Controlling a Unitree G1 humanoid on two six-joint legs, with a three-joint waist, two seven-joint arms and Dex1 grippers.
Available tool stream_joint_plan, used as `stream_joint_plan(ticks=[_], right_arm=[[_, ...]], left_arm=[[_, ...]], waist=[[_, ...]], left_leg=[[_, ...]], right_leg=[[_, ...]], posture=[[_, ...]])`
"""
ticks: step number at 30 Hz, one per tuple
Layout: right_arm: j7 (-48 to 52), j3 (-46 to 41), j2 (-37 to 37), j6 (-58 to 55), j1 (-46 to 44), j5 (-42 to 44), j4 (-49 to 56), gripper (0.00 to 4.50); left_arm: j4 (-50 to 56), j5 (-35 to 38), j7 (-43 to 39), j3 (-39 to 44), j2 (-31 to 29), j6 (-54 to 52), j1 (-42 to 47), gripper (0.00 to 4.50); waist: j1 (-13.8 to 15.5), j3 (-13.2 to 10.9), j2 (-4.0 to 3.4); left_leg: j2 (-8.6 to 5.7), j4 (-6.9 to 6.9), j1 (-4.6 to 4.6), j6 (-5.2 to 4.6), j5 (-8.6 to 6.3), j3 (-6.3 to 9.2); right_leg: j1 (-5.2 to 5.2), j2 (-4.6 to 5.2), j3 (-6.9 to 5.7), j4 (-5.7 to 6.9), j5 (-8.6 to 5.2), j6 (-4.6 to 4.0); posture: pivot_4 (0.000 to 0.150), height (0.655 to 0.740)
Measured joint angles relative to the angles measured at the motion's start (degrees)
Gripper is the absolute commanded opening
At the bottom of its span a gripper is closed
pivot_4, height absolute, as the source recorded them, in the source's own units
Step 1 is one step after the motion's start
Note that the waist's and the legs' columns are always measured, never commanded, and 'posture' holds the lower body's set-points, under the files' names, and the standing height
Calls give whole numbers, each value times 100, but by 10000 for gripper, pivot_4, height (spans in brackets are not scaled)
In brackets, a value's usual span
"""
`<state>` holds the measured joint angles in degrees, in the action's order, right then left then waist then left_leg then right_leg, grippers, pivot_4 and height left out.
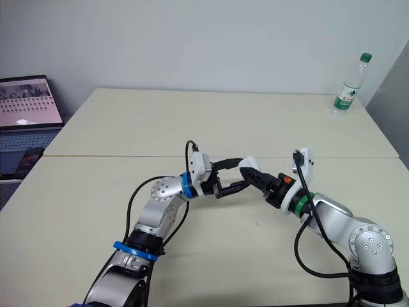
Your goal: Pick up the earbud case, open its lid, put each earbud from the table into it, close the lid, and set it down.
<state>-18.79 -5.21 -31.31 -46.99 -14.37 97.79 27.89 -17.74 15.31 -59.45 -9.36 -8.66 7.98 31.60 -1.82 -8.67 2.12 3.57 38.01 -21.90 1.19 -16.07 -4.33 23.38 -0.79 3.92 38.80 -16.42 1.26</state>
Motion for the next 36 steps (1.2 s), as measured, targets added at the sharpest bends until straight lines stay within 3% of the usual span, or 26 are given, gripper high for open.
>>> stream_joint_plan(ticks=[5, 9, 14, 15, 20, 24, 27, 31, 36], right_arm=[[-31, 39, 3, 4, -17, -8, -121, 7606], [-33, 55, 3, 6, -25, -8, -134, 7569], [12, 135, 2, -5, -115, 12, -166, 7569], [38, 144, -7, -13, -131, 14, -168, 7569], [768, -61, -661, -293, -139, -16, -435, 7569], [2771, -243, -1816, -825, -137, -744, -611, 7569], [4369, 68, -2262, -935, -312, -1626, -614, 7569], [5554, 550, -2400, -971, -671, -2485, -707, 7569], [6162, 907, -2071, -1069, -1374, -3014, -802, 7569]], left_arm=[[0, -9, 3, 0, -10, 24, -24, 27298], [2, 17, -14, 0, -7, -27, -26, 27298], [39, 192, -98, 4, -15, -418, -65, 43638], [50, 192, -94, 3, -16, -440, -76, 44709], [354, 341, -249, 18, -440, -1078, -90, 44709], [618, 1036, -919, 149, -1288, -2615, 11, 44709], [702, 1655, -1380, 257, -1534, -3731, 347, 44709], [858, 1839, -1976, 44, -1788, -4294, 514, 44709], [920, 1851, -2252, -227, -1720, -4668, 598, 44709]], waist=[[0, 0, 0], [0, 0, 0], [-1, 0, 0], [0, 0, 0], [-1, -1, -1], [-4, -3, -5], [-2, -3, -5], [-6, -4, -5], [4, -5, -5]], left_leg=[[0, 0, -1, 0, 0, 0], [1, 0, -2, 0, 0, 2], [1, 0, -3, 0, 0, 3], [1, 0, -4, 0, 0, 4], [1, 0, -5, 0, 0, 2], [6, -2, -9, -1, 0, 10], [3, 2, -15, -1, 0, 22], [-1, 2, -16, -2, 0, 23], [0, 4, -25, -2, 0, 28]], right_leg=[[1, 0, 0, -2, 1, -1], [1, 0, -2, -2, 0, -1], [2, 0, -3, -2, -1, 1], [3, 0, -3, -2, 0, 1], [5, 0, -2, -3, 0, 0], [14, -6, -11, -2, -5, 6], [13, -6, -23, -3, -11, 16], [14, -6, -20, -4, -6, 7], [20, -5, -25, -3, 2, -7]], posture=[[1500, 7362], [1500, 7362], [1500, 7362], [1500, 7362], [1500, 7362], [1500, 7362], [1500, 7362], [1500, 7362], [1500, 7362]])
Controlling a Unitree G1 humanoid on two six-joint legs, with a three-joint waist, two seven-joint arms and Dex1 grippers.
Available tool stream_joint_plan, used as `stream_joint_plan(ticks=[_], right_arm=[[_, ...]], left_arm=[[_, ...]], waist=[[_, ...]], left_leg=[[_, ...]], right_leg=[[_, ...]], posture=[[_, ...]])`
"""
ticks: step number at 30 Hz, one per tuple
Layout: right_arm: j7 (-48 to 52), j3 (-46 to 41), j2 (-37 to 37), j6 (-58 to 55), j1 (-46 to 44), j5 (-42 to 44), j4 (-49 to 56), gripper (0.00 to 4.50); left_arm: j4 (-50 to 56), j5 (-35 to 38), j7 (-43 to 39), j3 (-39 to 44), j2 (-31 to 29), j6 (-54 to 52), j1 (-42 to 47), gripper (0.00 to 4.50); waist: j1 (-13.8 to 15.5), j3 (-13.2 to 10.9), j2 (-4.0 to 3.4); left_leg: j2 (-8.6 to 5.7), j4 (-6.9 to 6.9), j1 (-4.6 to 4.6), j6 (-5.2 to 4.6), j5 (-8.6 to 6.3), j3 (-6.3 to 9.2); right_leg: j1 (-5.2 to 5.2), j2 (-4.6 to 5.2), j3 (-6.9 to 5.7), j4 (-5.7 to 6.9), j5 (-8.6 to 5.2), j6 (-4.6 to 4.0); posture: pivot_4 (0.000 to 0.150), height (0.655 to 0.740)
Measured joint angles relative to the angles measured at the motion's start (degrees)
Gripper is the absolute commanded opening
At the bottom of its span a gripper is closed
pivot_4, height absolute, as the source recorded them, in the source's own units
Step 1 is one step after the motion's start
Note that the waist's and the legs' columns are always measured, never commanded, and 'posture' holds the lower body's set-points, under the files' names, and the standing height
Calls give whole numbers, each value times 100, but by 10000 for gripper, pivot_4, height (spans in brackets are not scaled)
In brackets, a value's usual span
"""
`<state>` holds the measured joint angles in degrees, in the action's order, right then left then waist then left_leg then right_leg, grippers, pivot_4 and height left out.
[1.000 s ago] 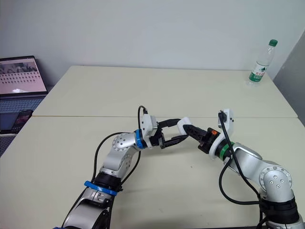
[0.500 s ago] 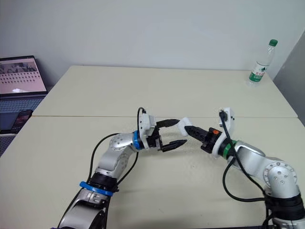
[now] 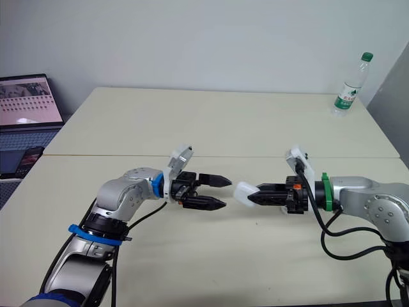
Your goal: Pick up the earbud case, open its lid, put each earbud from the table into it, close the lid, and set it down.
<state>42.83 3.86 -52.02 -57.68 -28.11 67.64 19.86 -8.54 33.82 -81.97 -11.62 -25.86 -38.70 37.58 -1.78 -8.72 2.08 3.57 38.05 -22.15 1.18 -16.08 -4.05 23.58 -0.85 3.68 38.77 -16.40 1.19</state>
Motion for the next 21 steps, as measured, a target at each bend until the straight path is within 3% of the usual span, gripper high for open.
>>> stream_joint_plan(ticks=[7, 12, 21], right_arm=[[68, 79, 374, -229, -254, -339, 8, 7569], [67, 69, 429, -354, -254, -428, 13, 7569], [158, -4, 559, -461, -253, -570, 56, 7569]], left_arm=[[104, 68, 12, -41, 243, -258, 124, 44709], [136, 122, 5, -40, 220, -349, 111, 44709], [158, 117, 11, -42, 143, -356, -11, 16081]], waist=[[11, 0, 0], [8, 0, 0], [8, 0, -1]], left_leg=[[-2, 22, -73, 0, 0, 8], [-1, 25, -74, 0, 1, 14], [-2, 38, -76, 0, 1, 20]], right_leg=[[59, 3, -7, 13, 2, -4], [59, 3, -12, 16, 2, -4], [56, 2, -17, 20, 3, -5]], posture=[[1500, 7362], [1500, 7362], [1500, 7362]])
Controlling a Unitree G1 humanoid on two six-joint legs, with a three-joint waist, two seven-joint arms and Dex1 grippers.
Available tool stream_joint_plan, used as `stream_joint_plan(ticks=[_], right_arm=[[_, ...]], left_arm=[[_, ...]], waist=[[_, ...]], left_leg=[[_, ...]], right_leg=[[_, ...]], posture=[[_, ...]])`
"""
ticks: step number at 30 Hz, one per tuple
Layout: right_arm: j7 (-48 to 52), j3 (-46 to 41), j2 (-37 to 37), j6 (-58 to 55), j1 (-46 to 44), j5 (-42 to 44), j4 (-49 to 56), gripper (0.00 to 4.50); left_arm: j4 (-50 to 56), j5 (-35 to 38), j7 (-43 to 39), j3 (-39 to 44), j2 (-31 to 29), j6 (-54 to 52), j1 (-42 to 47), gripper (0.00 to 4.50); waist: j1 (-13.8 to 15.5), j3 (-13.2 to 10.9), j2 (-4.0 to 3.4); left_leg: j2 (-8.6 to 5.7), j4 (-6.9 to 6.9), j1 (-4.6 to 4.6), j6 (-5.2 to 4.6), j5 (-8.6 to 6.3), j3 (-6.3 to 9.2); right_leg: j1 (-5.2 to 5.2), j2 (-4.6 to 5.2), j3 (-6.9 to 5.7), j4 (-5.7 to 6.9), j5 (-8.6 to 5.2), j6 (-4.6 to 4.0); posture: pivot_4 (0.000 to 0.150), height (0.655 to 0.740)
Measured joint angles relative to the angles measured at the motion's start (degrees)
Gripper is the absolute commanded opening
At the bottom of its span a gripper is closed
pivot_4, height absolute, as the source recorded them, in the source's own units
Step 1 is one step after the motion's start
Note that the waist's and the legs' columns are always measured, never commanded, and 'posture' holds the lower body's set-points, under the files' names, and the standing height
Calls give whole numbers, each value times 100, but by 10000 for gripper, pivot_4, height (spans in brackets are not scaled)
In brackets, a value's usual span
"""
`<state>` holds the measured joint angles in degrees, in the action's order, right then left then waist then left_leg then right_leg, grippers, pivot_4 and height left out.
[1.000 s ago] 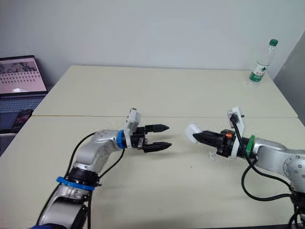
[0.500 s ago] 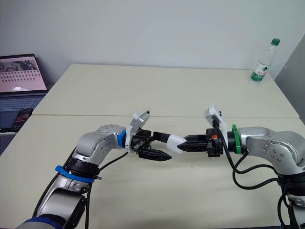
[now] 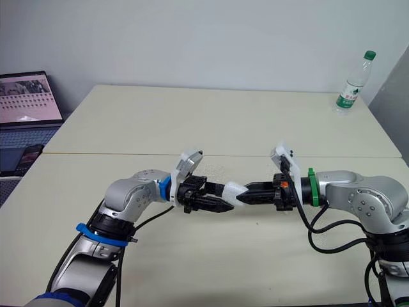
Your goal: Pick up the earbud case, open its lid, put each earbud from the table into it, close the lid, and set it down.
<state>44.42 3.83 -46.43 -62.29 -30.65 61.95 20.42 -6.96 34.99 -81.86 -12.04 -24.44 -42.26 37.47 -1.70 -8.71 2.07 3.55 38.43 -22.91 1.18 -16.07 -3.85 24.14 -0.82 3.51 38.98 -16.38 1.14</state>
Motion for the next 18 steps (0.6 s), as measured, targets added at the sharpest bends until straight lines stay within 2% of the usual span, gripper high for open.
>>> stream_joint_plan(ticks=[3, 12, 18], right_arm=[[69, 0, 7, -14, 0, -9, 27, 7569], [152, -10, 42, -5, 2, -129, 27, 7569], [78, -97, 120, 129, 11, -423, 55, 28519]], left_arm=[[1, -2, 10, -1, -12, -1, -3, 7348], [-9, -28, 11, -8, -6, 38, -3, 7391], [-37, -111, 20, -19, 48, 105, -31, 7391]], waist=[[1, 0, 0], [0, 0, 0], [2, 0, 0]], left_leg=[[-1, 2, -2, 0, 0, 1], [-1, 9, -3, 0, 0, 7], [-1, 21, -7, -1, -1, 10]], right_leg=[[-1, 0, -1, 0, 0, 0], [-3, 0, -4, 2, 0, 0], [-4, 0, -7, 3, 0, 0]], posture=[[1500, 7362], [1500, 7362], [1500, 7362]])
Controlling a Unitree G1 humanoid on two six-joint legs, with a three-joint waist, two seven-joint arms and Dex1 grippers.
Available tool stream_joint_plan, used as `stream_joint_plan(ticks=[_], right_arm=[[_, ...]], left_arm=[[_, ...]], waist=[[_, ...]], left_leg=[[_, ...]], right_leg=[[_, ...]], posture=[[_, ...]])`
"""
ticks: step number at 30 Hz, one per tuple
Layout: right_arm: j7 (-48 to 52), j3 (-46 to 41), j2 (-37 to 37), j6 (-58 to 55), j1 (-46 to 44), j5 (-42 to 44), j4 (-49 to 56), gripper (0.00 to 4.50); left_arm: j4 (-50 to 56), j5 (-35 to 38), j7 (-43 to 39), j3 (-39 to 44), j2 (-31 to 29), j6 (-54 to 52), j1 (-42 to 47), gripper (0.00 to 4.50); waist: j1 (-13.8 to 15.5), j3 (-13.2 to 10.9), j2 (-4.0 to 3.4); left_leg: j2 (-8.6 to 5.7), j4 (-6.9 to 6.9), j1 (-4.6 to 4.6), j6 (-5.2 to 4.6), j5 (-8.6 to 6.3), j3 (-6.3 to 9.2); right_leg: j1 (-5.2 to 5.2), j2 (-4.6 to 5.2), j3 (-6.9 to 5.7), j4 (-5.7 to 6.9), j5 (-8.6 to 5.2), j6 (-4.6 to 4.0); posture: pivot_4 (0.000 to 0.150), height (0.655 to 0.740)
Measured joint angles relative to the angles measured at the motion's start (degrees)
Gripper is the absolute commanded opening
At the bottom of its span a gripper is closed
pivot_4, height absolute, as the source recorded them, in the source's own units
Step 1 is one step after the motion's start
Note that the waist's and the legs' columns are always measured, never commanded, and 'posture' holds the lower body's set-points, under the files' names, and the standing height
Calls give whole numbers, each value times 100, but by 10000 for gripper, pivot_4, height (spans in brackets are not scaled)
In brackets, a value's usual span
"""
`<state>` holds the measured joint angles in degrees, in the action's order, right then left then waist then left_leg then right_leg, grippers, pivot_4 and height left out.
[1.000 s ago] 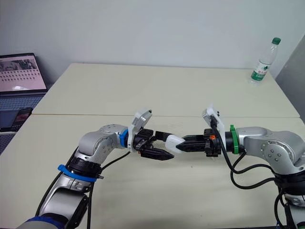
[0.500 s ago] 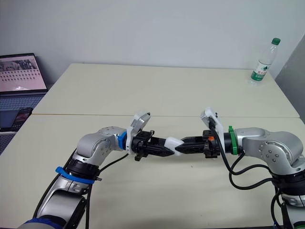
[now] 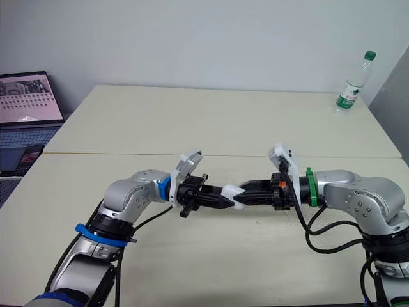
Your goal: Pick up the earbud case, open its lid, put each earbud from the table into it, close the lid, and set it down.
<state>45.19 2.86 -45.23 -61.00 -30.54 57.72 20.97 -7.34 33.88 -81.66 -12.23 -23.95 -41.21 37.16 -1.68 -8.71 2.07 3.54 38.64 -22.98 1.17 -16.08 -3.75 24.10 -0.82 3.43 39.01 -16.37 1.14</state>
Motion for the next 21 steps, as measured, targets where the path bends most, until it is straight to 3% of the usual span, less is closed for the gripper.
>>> stream_joint_plan(ticks=[5, 21], right_arm=[[-67, 3, -33, -39, -22, -264, -1, 45000], [-375, -237, 12, -187, -263, -782, -498, 45000]], left_arm=[[-117, -50, 6, 0, 78, 68, -13, 7391], [-230, -243, 29, 0, 111, 193, -63, 7391]], waist=[[0, 0, 0], [2, 0, 0]], left_leg=[[0, 9, 0, -1, 0, 1], [-4, 13, -2, -1, 0, 4]], right_leg=[[-1, -1, 0, 5, 0, 0], [-2, 1, 0, 7, 1, 0]], posture=[[1500, 7362], [1500, 7362]])
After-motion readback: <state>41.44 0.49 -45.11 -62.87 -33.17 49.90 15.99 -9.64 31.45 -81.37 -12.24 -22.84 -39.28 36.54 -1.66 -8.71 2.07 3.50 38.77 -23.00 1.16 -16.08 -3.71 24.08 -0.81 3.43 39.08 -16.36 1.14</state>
